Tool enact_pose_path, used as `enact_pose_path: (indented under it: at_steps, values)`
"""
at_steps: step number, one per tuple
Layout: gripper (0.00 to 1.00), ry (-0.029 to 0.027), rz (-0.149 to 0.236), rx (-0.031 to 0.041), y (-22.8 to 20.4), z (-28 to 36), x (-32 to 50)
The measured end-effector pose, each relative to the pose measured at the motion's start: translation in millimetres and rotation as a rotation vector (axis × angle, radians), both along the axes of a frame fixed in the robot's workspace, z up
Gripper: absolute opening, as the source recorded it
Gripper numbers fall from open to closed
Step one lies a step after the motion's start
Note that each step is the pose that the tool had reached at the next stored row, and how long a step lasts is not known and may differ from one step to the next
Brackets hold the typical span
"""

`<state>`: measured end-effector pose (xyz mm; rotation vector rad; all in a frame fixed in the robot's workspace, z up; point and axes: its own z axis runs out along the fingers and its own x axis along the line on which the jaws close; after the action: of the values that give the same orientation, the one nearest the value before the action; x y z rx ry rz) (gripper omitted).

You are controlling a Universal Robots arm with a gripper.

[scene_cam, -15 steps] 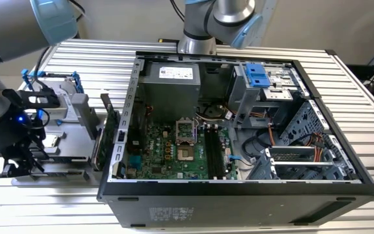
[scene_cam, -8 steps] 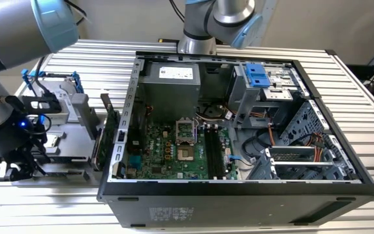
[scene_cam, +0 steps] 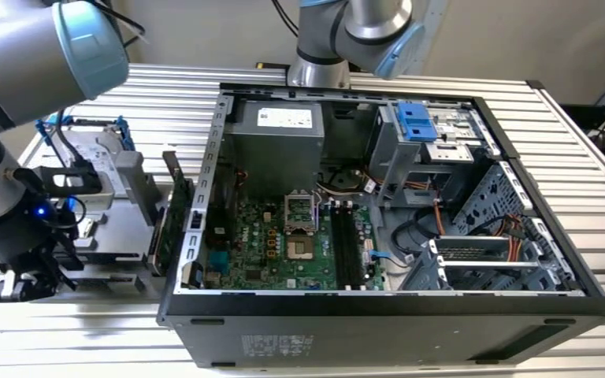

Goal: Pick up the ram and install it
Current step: 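Pick up the ram and move it above insertion slot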

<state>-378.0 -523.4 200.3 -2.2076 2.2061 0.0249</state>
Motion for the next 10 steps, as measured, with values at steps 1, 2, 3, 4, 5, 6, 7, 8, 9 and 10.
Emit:
enact_pose_path:
  at_steps: [1, 2, 3, 4, 5, 6, 7, 8, 9, 10]
  values:
    - [1.0, 0.0, 0.0, 0.0, 0.0, -1.3, 0.0]
    - [1.0, 0.0001, -0.001, -0.0001, 0.0, -2.2, 0.0]
    - [1.0, 0.0001, -0.001, -0.0001, -0.1, -2.8, -0.1]
    - [1.0, 0.0002, -0.001, -0.0001, 0.0, -3.2, -0.2]
    - [1.0, 0.0001, -0.002, -0.0002, 0.0, -3.5, -0.4]
    - [1.0, 0.0001, -0.002, -0.0001, 0.2, -3.8, -0.7]
    - [1.0, -0.0001, -0.002, 0.0001, 0.3, -4.2, -1.3]
    - [1.0, -0.0001, -0.002, 0.0, 0.2, -4.5, -1.7]
    - [1.0, -0.0002, -0.002, 0.0001, 0.2, -4.7, -2.0]
    - [1.0, -0.0001, -0.002, 0.0001, 0.2, -4.7, -2.0]
